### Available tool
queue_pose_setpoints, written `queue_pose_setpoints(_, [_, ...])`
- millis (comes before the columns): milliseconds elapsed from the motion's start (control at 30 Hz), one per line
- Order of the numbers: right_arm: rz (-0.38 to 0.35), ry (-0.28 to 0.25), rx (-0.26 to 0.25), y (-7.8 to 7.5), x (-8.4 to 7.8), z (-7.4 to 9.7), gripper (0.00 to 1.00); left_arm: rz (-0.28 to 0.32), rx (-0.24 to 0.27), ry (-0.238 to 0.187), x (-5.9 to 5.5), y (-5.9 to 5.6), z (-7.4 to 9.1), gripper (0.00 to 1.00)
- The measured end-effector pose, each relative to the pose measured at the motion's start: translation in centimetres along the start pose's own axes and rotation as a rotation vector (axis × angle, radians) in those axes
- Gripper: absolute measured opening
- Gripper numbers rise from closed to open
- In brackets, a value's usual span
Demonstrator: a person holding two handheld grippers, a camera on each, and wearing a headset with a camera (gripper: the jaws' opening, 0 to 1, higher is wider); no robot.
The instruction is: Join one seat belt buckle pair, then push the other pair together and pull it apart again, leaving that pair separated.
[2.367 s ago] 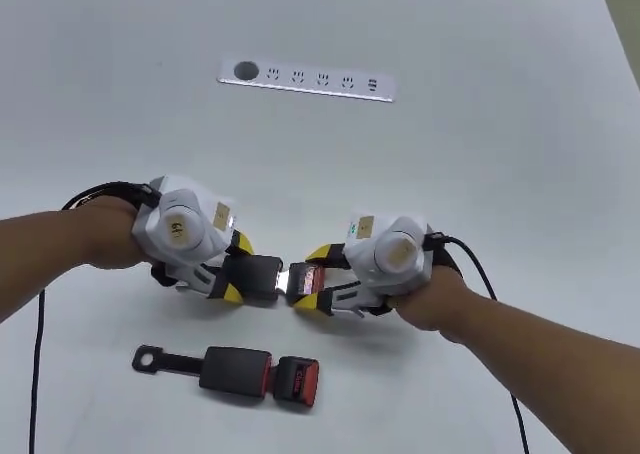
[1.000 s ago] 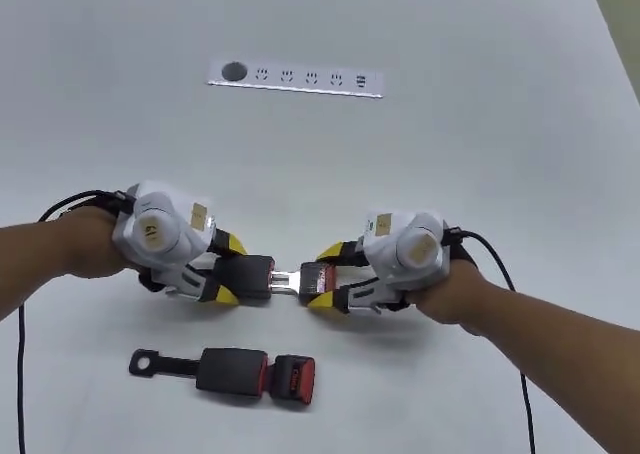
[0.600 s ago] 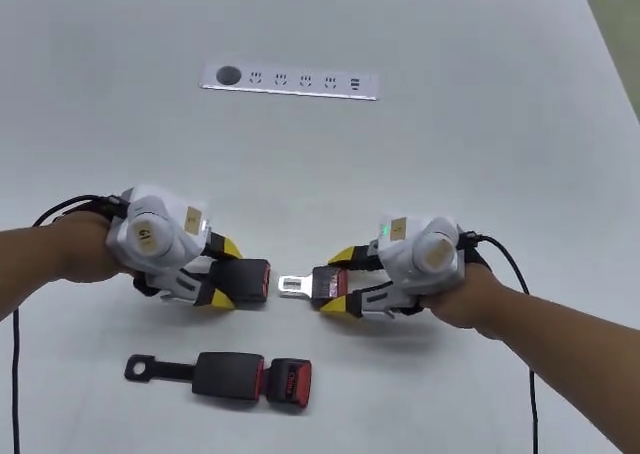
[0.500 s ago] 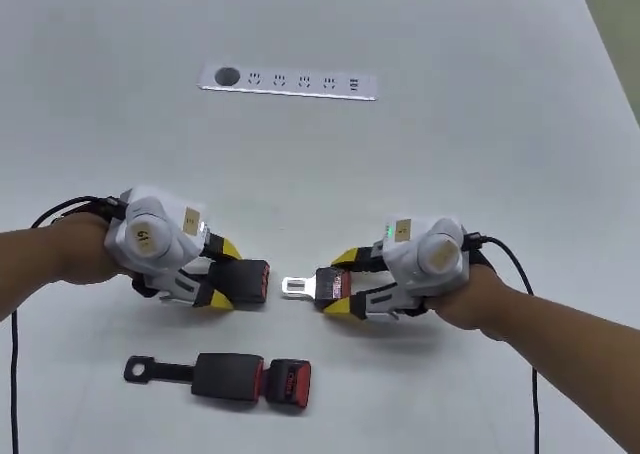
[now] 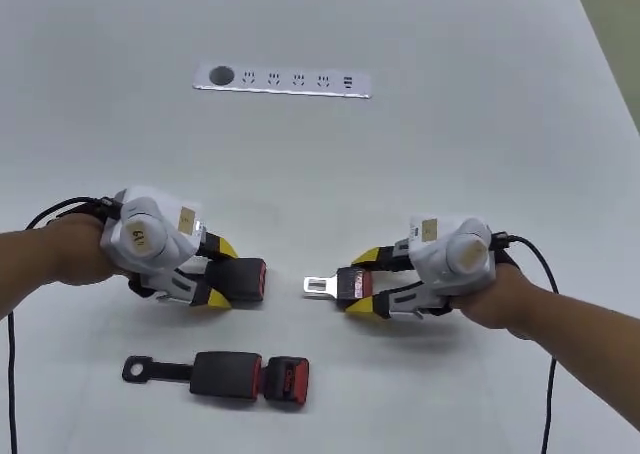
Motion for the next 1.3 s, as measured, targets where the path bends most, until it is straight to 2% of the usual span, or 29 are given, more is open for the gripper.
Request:
queue_pose_setpoints(233, [-0.004,0.009,-0.005,0.3,-0.5,1.3,0.34,-0.001,0.0,0.002,-0.1,0.1,0.0,0.34])
queue_pose_setpoints(333, [-0.009,0.011,-0.007,0.0,-0.9,1.6,0.34,-0.003,0.001,0.003,-0.1,0.0,0.0,0.34])
queue_pose_setpoints(533, [-0.01,0.007,-0.005,0.3,-1.1,2.0,0.34,-0.011,0.0,0.012,0.1,-0.1,0.0,0.35])
queue_pose_setpoints(633, [-0.034,0.001,-0.004,0.2,-1.2,2.2,0.34,-0.009,0.003,0.015,0.1,-0.2,0.0,0.35])
queue_pose_setpoints(800, [-0.013,0.004,-0.004,0.7,-1.0,2.4,0.35,-0.011,0.005,0.026,0.2,-0.2,0.0,0.35])
queue_pose_setpoints(833, [0.008,0.014,-0.006,0.8,-1.0,2.4,0.35,-0.007,0.007,0.029,0.1,-0.1,0.0,0.35])
queue_pose_setpoints(933, [0.009,0.024,-0.015,0.9,-0.8,2.3,0.35,0.01,0.016,0.034,0.1,-0.1,-0.1,0.35])
queue_pose_setpoints(1000, [-0.011,0.038,-0.041,0.7,-0.9,2.4,0.35,0.057,0.006,0.024,0.4,-0.4,-0.1,0.38])
queue_pose_setpoints(1067, [-0.065,0.037,-0.073,0.3,-1.1,2.5,0.41,0.078,0.006,0.027,0.4,-0.5,-0.1,0.45])
queue_pose_setpoints(1133, [-0.077,0.015,-0.094,0.0,-0.9,2.7,0.52,0.08,0.01,0.021,0.6,-0.6,0.0,0.52])
queue_pose_setpoints(1233, [-0.088,0.0,-0.14,-0.5,-0.9,3.2,0.62,0.106,0.026,0.0,1.3,-0.7,0.4,0.56])
queue_pose_setpoints(1300, [-0.104,-0.007,-0.175,-0.5,-0.8,3.6,0.68,0.133,0.044,-0.002,1.5,-0.6,0.6,0.63])
Point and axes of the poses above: the centre of the closed fingertips' face, and the gripper's own axes: z roughly backward along the fingers, y roughly to its left, x roughly out of its top, the point moved 2 cm from there along z, roughly backward along the fingers, and after that the axes turned 5 degrees about z, right-handed, at the moved point
